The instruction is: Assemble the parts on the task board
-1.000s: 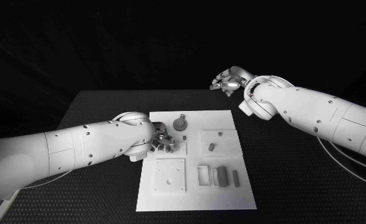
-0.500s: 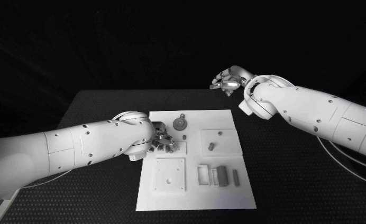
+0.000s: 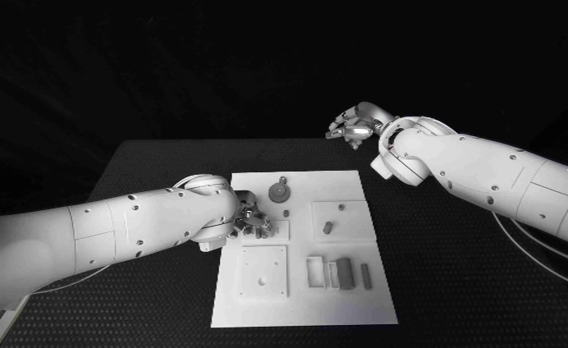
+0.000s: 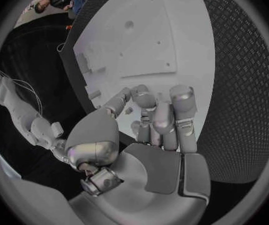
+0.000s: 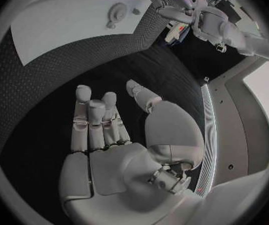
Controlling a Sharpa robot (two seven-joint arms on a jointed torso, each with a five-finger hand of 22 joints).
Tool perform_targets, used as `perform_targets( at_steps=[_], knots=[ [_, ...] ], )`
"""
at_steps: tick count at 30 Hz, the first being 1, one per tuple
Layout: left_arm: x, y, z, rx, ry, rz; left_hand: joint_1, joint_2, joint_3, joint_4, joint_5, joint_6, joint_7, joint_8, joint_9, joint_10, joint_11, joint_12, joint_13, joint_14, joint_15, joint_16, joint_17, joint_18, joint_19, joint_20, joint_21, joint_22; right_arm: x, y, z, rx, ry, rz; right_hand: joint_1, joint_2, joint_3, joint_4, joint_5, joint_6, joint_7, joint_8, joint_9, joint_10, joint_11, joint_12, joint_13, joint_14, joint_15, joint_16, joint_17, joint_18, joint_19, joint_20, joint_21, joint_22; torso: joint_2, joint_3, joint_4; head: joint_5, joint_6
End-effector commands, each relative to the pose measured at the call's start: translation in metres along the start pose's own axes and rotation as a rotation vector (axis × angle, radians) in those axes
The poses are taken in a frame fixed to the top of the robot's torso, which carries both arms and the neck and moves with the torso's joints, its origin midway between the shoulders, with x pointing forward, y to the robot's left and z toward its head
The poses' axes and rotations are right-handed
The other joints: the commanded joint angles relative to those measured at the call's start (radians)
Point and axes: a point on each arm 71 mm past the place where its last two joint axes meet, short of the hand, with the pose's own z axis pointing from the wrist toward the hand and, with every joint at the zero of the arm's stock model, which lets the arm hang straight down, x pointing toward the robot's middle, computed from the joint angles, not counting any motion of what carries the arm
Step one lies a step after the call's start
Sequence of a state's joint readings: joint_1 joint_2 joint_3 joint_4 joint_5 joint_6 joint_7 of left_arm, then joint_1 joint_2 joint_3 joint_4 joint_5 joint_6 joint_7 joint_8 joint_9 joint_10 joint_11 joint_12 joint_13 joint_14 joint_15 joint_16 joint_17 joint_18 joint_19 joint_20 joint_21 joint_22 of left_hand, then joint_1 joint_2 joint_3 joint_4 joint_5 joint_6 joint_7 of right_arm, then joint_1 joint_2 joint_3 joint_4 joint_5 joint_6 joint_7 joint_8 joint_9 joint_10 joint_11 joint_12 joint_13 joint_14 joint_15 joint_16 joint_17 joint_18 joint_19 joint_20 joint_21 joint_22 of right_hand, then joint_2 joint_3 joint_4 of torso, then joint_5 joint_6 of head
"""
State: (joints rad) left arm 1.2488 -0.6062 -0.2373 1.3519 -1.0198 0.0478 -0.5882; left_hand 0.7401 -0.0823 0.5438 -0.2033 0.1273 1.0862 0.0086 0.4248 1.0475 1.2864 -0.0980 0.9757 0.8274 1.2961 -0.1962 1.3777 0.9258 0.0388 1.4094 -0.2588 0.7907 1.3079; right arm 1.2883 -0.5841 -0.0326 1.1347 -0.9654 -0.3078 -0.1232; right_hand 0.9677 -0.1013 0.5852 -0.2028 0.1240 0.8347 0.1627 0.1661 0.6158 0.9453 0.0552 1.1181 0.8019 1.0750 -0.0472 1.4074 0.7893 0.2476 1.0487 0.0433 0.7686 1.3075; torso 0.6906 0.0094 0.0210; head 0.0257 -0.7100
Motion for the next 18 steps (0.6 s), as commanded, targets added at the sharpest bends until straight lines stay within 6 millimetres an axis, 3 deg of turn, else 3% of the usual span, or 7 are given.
perform_targets(
  at_steps=[1, 11, 15, 18],
  knots=[
    [0.0011, 0.0006, 0.0002, -0.004, 0.008, 0.006, -0.001, -0.013, -0.001, 0.009, -0.006, -0.001, 0.003, -0.005, -0.002, -0.008, 0.002, -0.003, 0.002, -0.001, -0.003, -0.006, 0.000, 0.051, 0.000, -0.008, -0.007, 0.006, 0.0007, -0.0001, -0.0001, -0.003, 0.010, -0.001, -0.008, 0.001, -0.003, 0.003, 0.002, 0.000, 0.007, -0.001, -0.001, -0.008, 0.002, 0.006, -0.002, 0.000, -0.004, 0.005, -0.001, 0.014, -0.006, 0.003, -0.006, 0.018, 0.000, 0.0000, 0.0000, 0.000, 0.000],
    [0.0006, 0.0014, 0.0002, -0.003, 0.005, 0.003, -0.005, -0.031, 0.000, 0.024, -0.020, -0.002, 0.003, -0.004, -0.004, -0.010, 0.001, -0.002, 0.002, -0.001, -0.004, -0.008, 0.000, 0.053, 0.000, -0.009, -0.009, 0.006, 0.0004, -0.0009, -0.0004, -0.001, 0.010, -0.001, -0.006, 0.002, -0.001, 0.002, 0.003, 0.000, 0.007, -0.001, -0.002, -0.008, 0.002, 0.007, -0.002, 0.000, -0.004, 0.005, -0.002, 0.014, -0.006, 0.003, -0.007, 0.018, 0.000, 0.0004, 0.0002, 0.002, -0.001],
    [0.0003, 0.0016, 0.0002, -0.004, 0.001, 0.000, -0.004, -0.047, 0.003, 0.041, -0.068, -0.004, 0.002, -0.002, -0.007, -0.011, 0.001, -0.003, 0.003, -0.001, -0.005, -0.010, 0.001, 0.054, -0.001, -0.011, -0.012, 0.006, 0.0006, -0.0007, -0.0003, -0.001, 0.010, -0.001, -0.006, 0.002, -0.001, 0.002, 0.003, 0.000, 0.007, -0.001, -0.002, -0.008, 0.002, 0.007, -0.002, 0.000, -0.004, 0.005, -0.002, 0.014, -0.006, 0.003, -0.007, 0.018, 0.000, 0.0003, -0.0002, 0.002, -0.001],
    [0.0003, 0.0015, 0.0002, -0.004, 0.001, 0.000, -0.007, -0.060, 0.001, 0.049, -0.075, -0.006, 0.003, -0.002, -0.008, -0.013, 0.001, -0.003, 0.004, -0.001, -0.004, -0.011, 0.002, 0.054, -0.001, -0.011, -0.013, 0.007, 0.0007, -0.0006, -0.0004, -0.001, 0.010, -0.001, -0.006, 0.002, -0.001, 0.002, 0.003, 0.000, 0.007, -0.001, -0.002, -0.008, 0.002, 0.007, -0.002, 0.000, -0.004, 0.005, -0.002, 0.014, -0.006, 0.003, -0.007, 0.018, 0.000, 0.0003, -0.0003, 0.001, -0.001]
  ],
)
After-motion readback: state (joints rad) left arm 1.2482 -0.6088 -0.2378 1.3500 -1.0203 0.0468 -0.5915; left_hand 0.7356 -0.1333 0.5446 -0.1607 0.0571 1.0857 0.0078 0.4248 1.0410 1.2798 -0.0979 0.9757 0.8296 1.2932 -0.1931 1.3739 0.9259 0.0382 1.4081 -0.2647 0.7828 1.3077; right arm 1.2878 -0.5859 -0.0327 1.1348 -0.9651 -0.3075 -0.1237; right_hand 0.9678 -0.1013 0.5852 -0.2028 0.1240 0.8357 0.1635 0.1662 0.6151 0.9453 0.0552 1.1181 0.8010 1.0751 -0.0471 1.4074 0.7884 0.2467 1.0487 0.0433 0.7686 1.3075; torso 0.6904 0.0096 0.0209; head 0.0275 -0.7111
